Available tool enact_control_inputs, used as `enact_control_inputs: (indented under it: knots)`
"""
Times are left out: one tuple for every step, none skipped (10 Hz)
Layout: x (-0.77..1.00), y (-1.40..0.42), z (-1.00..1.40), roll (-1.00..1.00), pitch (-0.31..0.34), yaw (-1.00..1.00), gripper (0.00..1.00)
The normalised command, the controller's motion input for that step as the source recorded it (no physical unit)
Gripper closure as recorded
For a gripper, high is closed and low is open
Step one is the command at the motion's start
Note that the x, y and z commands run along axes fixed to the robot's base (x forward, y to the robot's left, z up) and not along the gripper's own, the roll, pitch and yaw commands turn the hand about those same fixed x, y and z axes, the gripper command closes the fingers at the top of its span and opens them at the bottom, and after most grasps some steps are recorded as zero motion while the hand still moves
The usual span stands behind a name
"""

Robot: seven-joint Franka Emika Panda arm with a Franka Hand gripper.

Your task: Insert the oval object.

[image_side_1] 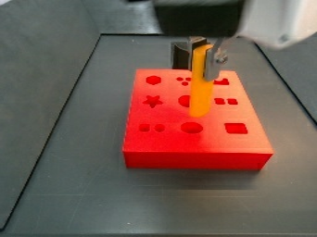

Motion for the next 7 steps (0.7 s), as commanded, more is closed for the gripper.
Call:
enact_control_inputs:
  knots:
    - [0.0,0.0,-0.21,0.16,0.036,-0.93,1.0]
    - [0.0,0.0,-0.18,0.15,0.043,-0.94,1.0]
    - [0.0,0.0,-0.13,0.13,0.024,-0.94,1.0]
    - [0.06,0.0,-0.13,0.13,0.0,-0.89,1.0]
    - [0.0,0.0,-0.12,0.12,0.0,-0.97,1.0]
    - [0.0,0.0,-0.08,0.1,0.0,-1.0,1.0]
    - [0.03,0.0,-0.02,0.08,0.0,-0.95,1.0]
